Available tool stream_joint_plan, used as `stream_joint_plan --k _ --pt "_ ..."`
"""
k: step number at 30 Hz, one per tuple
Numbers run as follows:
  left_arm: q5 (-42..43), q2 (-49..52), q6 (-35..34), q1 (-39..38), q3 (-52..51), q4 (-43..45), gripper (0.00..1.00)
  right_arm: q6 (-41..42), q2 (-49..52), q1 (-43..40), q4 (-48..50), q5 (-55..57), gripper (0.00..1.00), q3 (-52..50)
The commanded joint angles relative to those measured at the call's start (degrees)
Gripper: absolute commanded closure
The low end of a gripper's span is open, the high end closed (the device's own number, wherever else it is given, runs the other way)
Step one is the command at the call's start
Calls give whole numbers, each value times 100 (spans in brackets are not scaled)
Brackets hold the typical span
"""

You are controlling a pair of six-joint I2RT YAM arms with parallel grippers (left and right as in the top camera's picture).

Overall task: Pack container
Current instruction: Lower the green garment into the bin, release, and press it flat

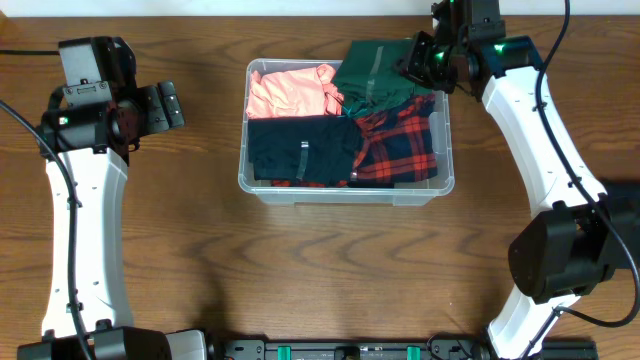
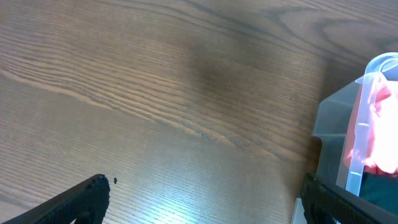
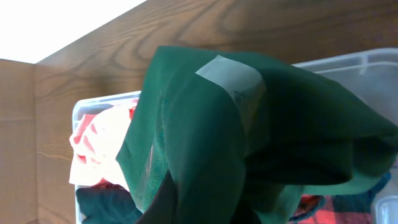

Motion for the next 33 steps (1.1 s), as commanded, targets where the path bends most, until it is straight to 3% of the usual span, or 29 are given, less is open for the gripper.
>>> stream_joint_plan --k 1,2,3,5,17,21,26,33 --pt "-22 48 -50 22 -15 -15 2 -238 -136 33 -66 20 71 -4" --pt "-22 48 -50 22 -15 -15 2 -376 -138 31 -125 63 48 -4" --pt "-22 48 -50 22 -15 -15 2 -415 -138 31 -205 157 39 -2" --pt "-22 48 -50 22 -15 -15 2 -459 -151 31 -387 382 34 -2" --pt "-22 48 -50 22 -15 -15 2 -1274 -1198 9 -505 1832 32 9" --pt "-22 48 -50 22 -15 -15 2 -1574 -1320 24 -214 1814 45 7" --pt "-22 48 -50 22 -15 -15 2 -1792 -927 208 9 1755 99 7" --pt "-22 48 -50 22 -15 -15 2 -2070 -103 566 267 1679 99 7"
